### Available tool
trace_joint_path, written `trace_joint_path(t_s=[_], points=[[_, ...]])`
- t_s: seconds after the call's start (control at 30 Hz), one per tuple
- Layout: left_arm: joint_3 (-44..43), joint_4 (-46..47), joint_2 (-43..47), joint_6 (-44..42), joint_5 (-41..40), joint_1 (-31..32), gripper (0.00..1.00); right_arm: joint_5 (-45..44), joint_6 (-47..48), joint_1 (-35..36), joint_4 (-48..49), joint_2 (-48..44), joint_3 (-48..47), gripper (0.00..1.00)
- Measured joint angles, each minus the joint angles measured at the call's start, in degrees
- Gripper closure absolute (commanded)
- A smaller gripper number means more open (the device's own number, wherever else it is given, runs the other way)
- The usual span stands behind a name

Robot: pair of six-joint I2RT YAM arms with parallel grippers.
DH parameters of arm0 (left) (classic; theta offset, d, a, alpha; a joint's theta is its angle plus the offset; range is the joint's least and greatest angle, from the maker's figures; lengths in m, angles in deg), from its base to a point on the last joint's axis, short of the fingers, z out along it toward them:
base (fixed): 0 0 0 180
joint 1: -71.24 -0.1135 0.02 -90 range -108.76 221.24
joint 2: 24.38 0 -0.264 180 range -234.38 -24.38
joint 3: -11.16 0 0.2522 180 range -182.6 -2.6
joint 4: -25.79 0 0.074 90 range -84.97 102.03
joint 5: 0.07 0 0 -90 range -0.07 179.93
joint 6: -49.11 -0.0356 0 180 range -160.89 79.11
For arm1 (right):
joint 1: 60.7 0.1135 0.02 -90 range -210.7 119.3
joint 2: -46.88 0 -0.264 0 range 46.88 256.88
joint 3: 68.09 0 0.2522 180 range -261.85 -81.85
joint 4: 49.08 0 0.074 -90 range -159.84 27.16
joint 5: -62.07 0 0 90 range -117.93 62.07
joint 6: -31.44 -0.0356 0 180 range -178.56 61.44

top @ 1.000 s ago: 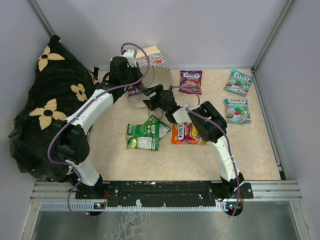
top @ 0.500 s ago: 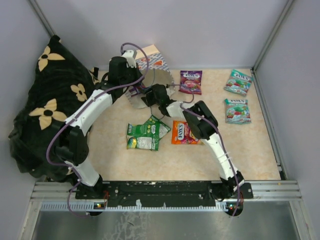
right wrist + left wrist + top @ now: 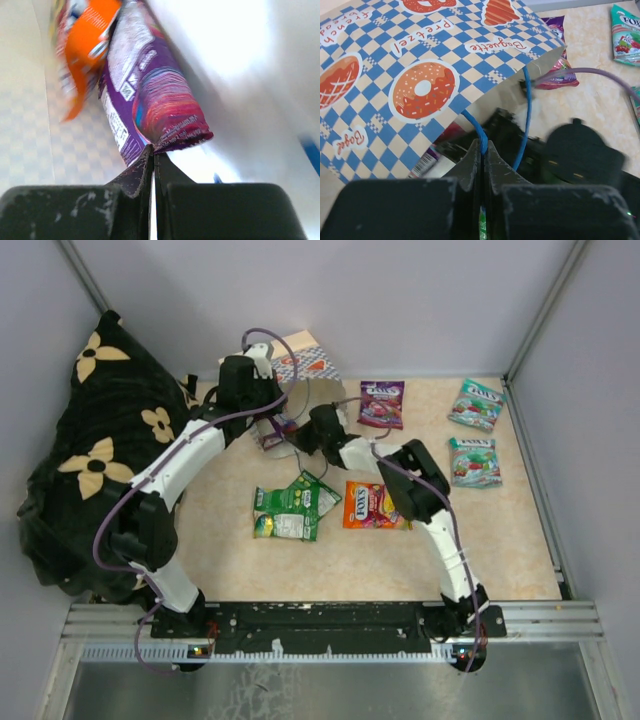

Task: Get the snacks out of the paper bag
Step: Take out the snack from the paper bag.

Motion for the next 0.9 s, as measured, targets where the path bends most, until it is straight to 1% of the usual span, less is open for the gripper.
trace_joint_path(t_s=[0.07,0.23,0.37,0.47,0.5,0.57,0.7,0.8,0.9], points=[[0.04,-0.15,0.0,0.0,-0.46,-0.11,1.0,2.03,3.87,-0.46,-0.79,-7.93,9.01,1.0],[0.24,-0.31,0.0,0.04,-0.96,-1.16,1.0,8.87,14.19,-3.1,-0.85,-28.28,24.22,1.0],[0.7,-0.28,0.0,0.15,-1.07,-1.92,1.0,14.27,21.03,-7.61,-1.4,-41.75,29.86,1.0],[0.94,-0.33,0.0,0.26,-1.05,-2.27,1.0,17.14,27.39,-10.78,-5.03,-49.64,30.03,1.0],[0.98,-0.33,0.0,0.26,-1.05,-2.29,1.0,17.46,30.23,-11.43,-7.85,-51.82,29.42,1.0],[1.01,-0.31,0.0,0.26,-1.05,-2.34,1.0,18.01,36.41,-11.65,-15.5,-54.49,26.05,1.0],[1.05,-0.31,0.0,0.31,-1.05,-2.47,1.0,19.19,46.27,-10.23,-26.75,-54.84,19.76,1.0],[1.14,-0.31,0.0,0.42,-1.01,-2.56,1.0,20.39,50.9,-9.99,-32.96,-53.66,18.23,1.0],[1.29,-0.31,0.0,0.55,-0.79,-2.56,1.0,22.49,53.37,-11.52,-37.24,-49.94,15.8,1.0]])
